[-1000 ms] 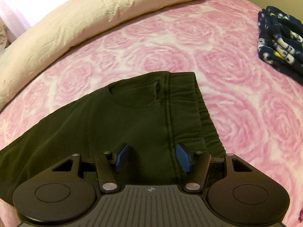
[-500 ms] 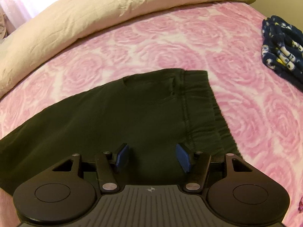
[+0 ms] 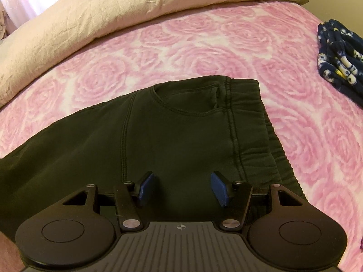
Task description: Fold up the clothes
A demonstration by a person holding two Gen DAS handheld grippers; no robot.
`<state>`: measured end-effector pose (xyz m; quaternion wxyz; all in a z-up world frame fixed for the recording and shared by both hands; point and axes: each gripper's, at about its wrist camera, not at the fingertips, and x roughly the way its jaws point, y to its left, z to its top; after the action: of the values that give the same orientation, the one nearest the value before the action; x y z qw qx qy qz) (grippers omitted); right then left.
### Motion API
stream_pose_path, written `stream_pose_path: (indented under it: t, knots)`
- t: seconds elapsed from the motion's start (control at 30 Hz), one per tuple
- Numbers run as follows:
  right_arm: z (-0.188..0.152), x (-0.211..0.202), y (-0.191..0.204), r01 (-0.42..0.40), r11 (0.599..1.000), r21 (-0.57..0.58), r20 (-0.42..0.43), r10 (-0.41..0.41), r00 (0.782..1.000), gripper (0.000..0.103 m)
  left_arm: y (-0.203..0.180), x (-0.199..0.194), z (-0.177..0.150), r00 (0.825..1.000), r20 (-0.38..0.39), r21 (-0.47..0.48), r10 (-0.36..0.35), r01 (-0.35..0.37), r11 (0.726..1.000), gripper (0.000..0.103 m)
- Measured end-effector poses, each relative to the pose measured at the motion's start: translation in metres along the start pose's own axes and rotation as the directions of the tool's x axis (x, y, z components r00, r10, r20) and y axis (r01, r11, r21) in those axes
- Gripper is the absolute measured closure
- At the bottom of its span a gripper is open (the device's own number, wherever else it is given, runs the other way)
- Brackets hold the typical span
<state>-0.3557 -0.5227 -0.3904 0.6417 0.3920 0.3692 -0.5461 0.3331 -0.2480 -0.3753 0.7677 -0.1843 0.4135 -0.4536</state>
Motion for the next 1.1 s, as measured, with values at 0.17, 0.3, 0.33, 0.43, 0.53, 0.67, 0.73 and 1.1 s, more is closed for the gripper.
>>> stream_pose_path:
  t: [0.17, 0.3, 0.33, 0.43, 0.53, 0.67, 0.73, 1.1]
  knots:
    - [0.000, 0.004, 0.006, 0.002, 1.000, -0.017, -0.003, -0.002, 1.000, 0.044, 0.036, 0.035, -0.025, 0.910, -0.218, 0.094, 0.352, -0.340, 0.936, 0.088]
    - [0.000, 0.003, 0.011, 0.000, 0.999, -0.046, -0.009, 0.000, 1.000, 0.044, 0.017, 0.021, -0.027, 0.887, -0.048, 0.086, 0.460, -0.455, 0.886, 0.084]
    - [0.000, 0.001, 0.011, 0.000, 0.999, -0.043, -0.004, 0.000, 1.000, 0.044, 0.008, 0.016, -0.025, 0.862, 0.010, 0.094, 0.507, -0.506, 0.857, 0.084]
    - [0.000, -0.004, 0.013, -0.018, 0.999, -0.031, 0.010, 0.018, 1.000, 0.044, -0.014, 0.008, -0.018, 0.829, 0.102, 0.091, 0.549, -0.558, 0.825, 0.080]
    - [0.000, -0.005, 0.020, -0.030, 0.998, -0.047, 0.021, 0.031, 0.999, 0.044, -0.045, 0.023, -0.039, 0.918, -0.092, 0.201, 0.385, -0.361, 0.910, 0.083]
    - [-0.001, -0.001, 0.030, -0.044, 0.997, -0.067, 0.029, 0.046, 0.999, 0.044, -0.113, 0.070, -0.101, 0.911, -0.378, 0.405, 0.166, 0.001, 0.914, 0.090]
    - [-0.002, 0.000, 0.031, -0.051, 0.996, -0.069, 0.031, 0.053, 0.998, 0.044, -0.143, 0.092, -0.137, 0.862, -0.497, 0.465, 0.102, 0.165, 0.870, 0.092]
    - [-0.002, -0.005, -0.004, 0.004, 0.999, -0.040, 0.049, -0.002, 0.999, 0.044, -0.118, 0.126, -0.133, 0.917, -0.185, 0.793, 0.353, -0.073, 0.605, 0.100]
